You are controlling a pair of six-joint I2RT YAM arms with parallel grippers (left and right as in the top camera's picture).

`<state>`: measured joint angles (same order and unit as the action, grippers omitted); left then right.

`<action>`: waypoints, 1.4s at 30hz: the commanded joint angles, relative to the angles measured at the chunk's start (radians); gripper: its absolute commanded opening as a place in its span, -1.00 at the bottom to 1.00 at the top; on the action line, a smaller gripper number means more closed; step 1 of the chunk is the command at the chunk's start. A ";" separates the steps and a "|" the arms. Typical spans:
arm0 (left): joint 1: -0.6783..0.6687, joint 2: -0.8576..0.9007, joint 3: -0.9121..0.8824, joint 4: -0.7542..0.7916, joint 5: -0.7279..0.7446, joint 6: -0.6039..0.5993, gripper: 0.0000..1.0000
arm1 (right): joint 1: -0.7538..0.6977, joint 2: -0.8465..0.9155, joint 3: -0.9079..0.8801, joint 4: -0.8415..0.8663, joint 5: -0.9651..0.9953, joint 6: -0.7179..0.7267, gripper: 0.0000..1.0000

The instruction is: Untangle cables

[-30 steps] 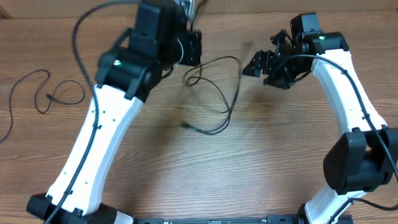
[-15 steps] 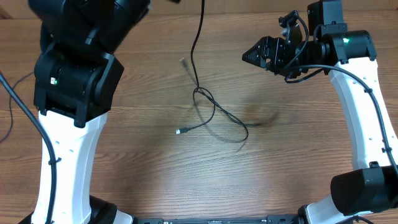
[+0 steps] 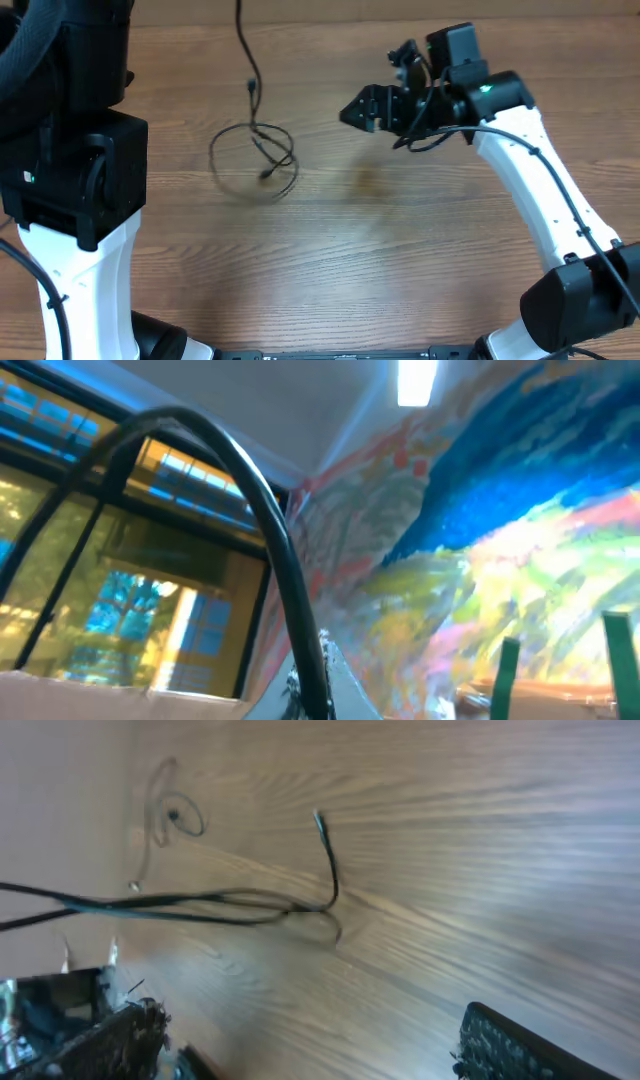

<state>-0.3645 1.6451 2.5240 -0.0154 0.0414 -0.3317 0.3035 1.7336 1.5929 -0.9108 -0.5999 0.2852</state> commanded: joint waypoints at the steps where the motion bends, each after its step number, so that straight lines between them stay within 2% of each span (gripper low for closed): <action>1: 0.003 -0.003 0.011 -0.001 -0.023 -0.036 -0.92 | 0.092 -0.003 -0.014 0.051 -0.008 0.048 0.85; 5: 0.003 -0.003 0.011 -0.064 -0.023 -0.035 -0.91 | 0.203 0.015 -0.041 0.151 0.000 -0.027 0.86; 8: 0.003 -0.005 0.011 -0.066 -0.022 -0.036 -0.92 | 0.257 0.096 -0.045 0.229 -0.129 -0.079 0.83; 9: 0.003 -0.005 0.011 -0.072 -0.022 -0.036 -0.91 | 0.259 0.121 -0.045 0.224 -0.180 -0.122 0.82; 12: 0.004 -0.005 0.011 -0.078 -0.023 -0.035 -0.92 | 0.259 0.132 -0.048 0.222 -0.223 -0.135 0.82; 15: 0.004 -0.005 0.011 -0.077 -0.023 -0.035 -0.91 | 0.261 0.132 -0.061 0.159 -0.186 -0.133 0.83; 16: 0.004 -0.005 0.011 -0.077 -0.023 -0.035 -0.91 | 0.265 0.132 -0.082 0.156 -0.142 -0.117 0.83; 17: 0.004 -0.005 0.011 -0.068 -0.023 -0.036 -0.92 | 0.268 0.140 -0.145 0.207 -0.055 -0.035 0.85; 20: 0.004 -0.008 0.011 -0.017 -0.024 -0.051 -0.92 | 0.268 0.230 -0.239 0.376 -0.027 0.119 0.83; 22: 0.005 -0.008 0.011 0.016 -0.046 -0.069 -0.92 | 0.256 0.280 -0.239 0.366 0.051 0.140 0.72; 26: 0.007 -0.025 0.012 0.052 -0.169 -0.069 -0.91 | 0.211 0.281 -0.237 0.344 0.114 0.187 0.67; 28: 0.007 -0.033 0.012 0.048 -0.191 -0.056 -0.91 | 0.171 0.275 -0.211 0.309 -0.001 0.161 0.53; 33: 0.007 -0.024 0.011 -0.122 -0.198 -0.006 -0.92 | 0.219 0.109 -0.169 0.240 -0.139 0.013 0.52; 34: 0.007 -0.018 0.011 -0.144 -0.198 0.006 -0.91 | 0.261 0.078 -0.169 0.255 -0.146 0.029 0.52; 37: 0.007 -0.016 0.011 -0.188 -0.200 0.006 -0.91 | 0.388 0.091 -0.198 0.431 -0.106 0.230 0.50; 39: 0.008 -0.016 0.011 -0.190 -0.209 0.006 -0.92 | 0.461 0.127 -0.247 0.598 0.096 0.415 0.30; 41: 0.012 -0.018 0.011 -0.182 -0.209 0.006 -0.91 | 0.488 0.211 -0.252 0.740 0.357 0.455 0.22; 42: 0.012 -0.018 0.011 -0.182 -0.209 0.006 -0.91 | 0.488 0.224 -0.252 0.758 0.380 0.450 0.23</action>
<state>-0.3637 1.6299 2.5263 -0.2077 -0.1577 -0.3435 0.7948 1.8904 1.3529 -0.2050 -0.4553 0.6685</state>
